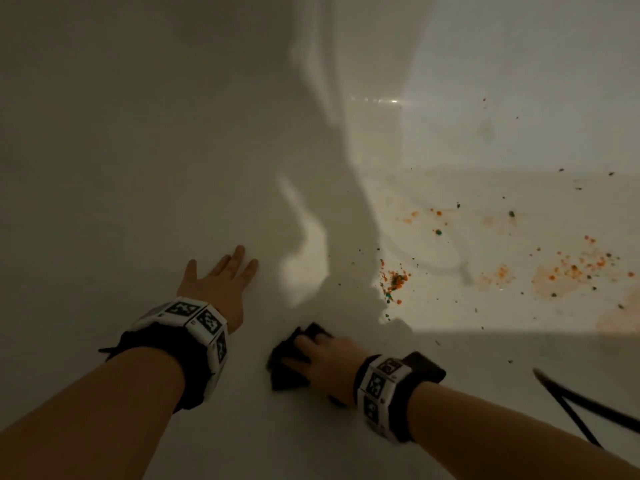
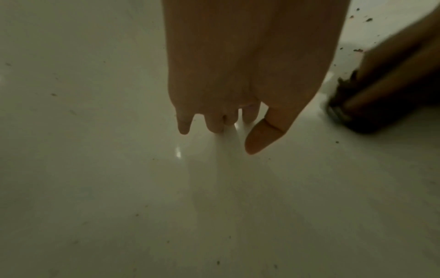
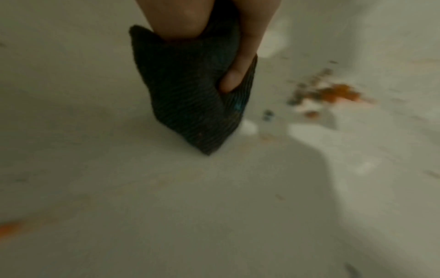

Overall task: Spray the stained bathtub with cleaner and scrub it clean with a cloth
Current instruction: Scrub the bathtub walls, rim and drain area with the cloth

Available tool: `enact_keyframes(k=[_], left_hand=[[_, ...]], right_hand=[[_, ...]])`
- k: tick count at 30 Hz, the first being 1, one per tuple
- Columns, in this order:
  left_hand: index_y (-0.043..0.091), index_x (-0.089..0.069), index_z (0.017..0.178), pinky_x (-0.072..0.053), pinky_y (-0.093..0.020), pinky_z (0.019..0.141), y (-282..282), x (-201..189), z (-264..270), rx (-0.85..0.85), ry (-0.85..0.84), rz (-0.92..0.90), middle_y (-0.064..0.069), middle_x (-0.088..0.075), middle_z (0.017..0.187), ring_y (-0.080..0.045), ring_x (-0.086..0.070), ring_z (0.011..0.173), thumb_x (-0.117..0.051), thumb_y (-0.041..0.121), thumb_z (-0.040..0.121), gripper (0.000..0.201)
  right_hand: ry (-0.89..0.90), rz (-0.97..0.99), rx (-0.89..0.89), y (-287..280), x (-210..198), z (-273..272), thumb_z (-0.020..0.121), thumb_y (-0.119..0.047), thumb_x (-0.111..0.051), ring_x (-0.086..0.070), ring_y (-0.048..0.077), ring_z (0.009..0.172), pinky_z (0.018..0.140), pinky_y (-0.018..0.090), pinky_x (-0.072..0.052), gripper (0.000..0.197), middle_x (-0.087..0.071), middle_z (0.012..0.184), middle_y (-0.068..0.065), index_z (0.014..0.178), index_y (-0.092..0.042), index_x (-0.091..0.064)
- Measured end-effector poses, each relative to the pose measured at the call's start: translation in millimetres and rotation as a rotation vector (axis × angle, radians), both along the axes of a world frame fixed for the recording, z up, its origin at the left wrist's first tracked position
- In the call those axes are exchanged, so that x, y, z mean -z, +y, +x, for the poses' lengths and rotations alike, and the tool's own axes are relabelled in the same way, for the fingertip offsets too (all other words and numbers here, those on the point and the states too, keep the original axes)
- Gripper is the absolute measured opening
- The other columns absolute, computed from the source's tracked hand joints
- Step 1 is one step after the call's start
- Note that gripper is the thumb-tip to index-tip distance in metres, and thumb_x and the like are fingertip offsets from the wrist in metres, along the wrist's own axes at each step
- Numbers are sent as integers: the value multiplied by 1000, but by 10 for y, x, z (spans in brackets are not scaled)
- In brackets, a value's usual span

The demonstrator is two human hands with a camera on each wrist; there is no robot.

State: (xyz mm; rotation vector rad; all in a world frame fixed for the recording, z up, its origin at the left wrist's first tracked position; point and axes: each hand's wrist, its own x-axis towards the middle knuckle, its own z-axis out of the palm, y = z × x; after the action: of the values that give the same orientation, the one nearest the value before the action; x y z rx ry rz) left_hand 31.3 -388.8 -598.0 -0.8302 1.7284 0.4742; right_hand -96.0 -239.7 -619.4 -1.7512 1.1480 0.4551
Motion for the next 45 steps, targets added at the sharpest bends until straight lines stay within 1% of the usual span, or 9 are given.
enact_keyframes(k=[3,5,7,11,19,27,32,37,45], left_hand=[[28,20,147,3,-49,116,8,-18,-22,-11,-16,7,2,30,153,-11,13,145,-34,13,93,78],[27,19,148,2,-49,117,10,-39,-67,-4,-34,13,1,29,153,-13,11,146,-33,16,94,76],[24,15,149,1,-49,117,-17,-75,-134,23,-54,10,0,25,155,-14,7,146,-31,20,96,71],[19,8,151,-1,-41,119,-13,-301,-270,0,19,3,-1,14,158,-14,0,147,-29,26,100,63],[23,-11,151,-21,-27,115,229,-1235,-539,-383,433,-61,-3,-21,156,-18,-24,142,-36,23,100,57],[13,-38,142,-25,-26,110,437,-2275,-835,-732,751,-120,-5,-41,146,-21,-39,134,-37,19,101,42],[12,-48,129,-40,-38,97,640,-2631,-971,-1334,755,242,-4,-54,120,-20,-50,111,-42,42,96,45],[19,-60,108,-51,-39,88,861,-2861,-1014,-1377,741,390,-3,-65,114,-22,-60,110,-48,55,88,43],[8,-62,112,-55,-32,76,961,-3147,-1036,-1287,832,241,-10,-69,101,-24,-67,91,-69,29,81,38]], right_hand=[[103,-100,246,-130,-5,-366,51,-23,-84,-62,35,88,67,34,-54,93,-53,122,17,136,-13,-47],[236,-179,361,-165,74,-626,78,-15,-65,-52,42,108,87,45,-49,79,-38,136,20,147,-18,-26],[316,-242,555,-205,22,-888,82,-11,-61,-56,47,100,82,52,-51,71,-39,134,28,146,-15,-29],[492,-69,755,-278,-198,-1251,90,-22,-56,-51,37,111,95,41,-46,74,-24,144,16,149,-26,-12],[263,-164,1133,-702,-1234,-1197,90,-14,-50,-58,28,104,88,35,-46,81,-57,118,7,149,-30,3],[-113,-145,1511,-626,-2371,-1170,86,0,-55,-53,28,115,95,31,-43,43,-55,123,13,127,-10,-46],[-516,-69,1746,-332,-2863,-1139,83,18,-50,-50,41,117,101,54,-41,45,-54,124,25,123,-1,-52],[-755,36,1935,-78,-3171,-1101,88,19,-38,-48,48,118,94,58,-41,44,-50,129,30,130,6,-45],[-513,217,1848,-3,-3418,-1124,83,-21,-65,-58,28,107,90,45,-50,27,-60,111,9,106,-11,-56]])
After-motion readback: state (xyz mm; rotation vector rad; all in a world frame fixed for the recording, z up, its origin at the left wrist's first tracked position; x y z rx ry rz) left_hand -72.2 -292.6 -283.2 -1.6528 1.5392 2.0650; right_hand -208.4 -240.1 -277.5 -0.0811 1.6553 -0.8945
